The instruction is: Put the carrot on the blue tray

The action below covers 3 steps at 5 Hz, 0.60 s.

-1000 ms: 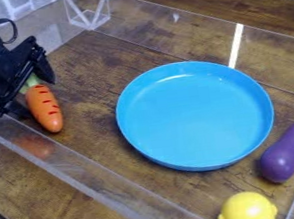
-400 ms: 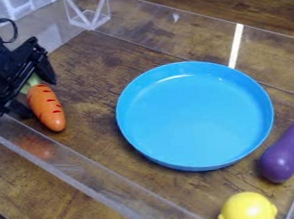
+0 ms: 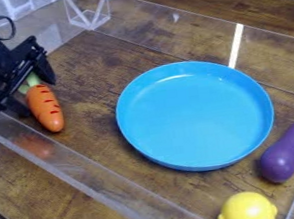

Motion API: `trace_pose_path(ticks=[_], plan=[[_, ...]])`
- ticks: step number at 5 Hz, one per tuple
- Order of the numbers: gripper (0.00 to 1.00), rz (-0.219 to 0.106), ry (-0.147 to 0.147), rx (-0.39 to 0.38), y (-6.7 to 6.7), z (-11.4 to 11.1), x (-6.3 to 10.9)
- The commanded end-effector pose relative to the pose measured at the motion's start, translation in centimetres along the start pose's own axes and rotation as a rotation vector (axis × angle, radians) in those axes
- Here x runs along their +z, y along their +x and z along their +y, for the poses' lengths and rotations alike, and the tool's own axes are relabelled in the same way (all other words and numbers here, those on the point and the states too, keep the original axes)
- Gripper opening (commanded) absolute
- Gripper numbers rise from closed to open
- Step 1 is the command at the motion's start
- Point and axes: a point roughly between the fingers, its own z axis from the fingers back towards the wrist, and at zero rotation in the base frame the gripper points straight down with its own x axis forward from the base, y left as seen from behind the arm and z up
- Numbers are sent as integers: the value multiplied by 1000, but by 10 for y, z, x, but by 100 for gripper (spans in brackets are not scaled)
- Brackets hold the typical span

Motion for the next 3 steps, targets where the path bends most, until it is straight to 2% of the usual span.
trace_pose_path(ticks=[1,2,3], plan=[[100,20,28,-34,14,4,-9],[0,8,27,-7,20,3,-9],[0,12,25,-35,9,-7,-8]])
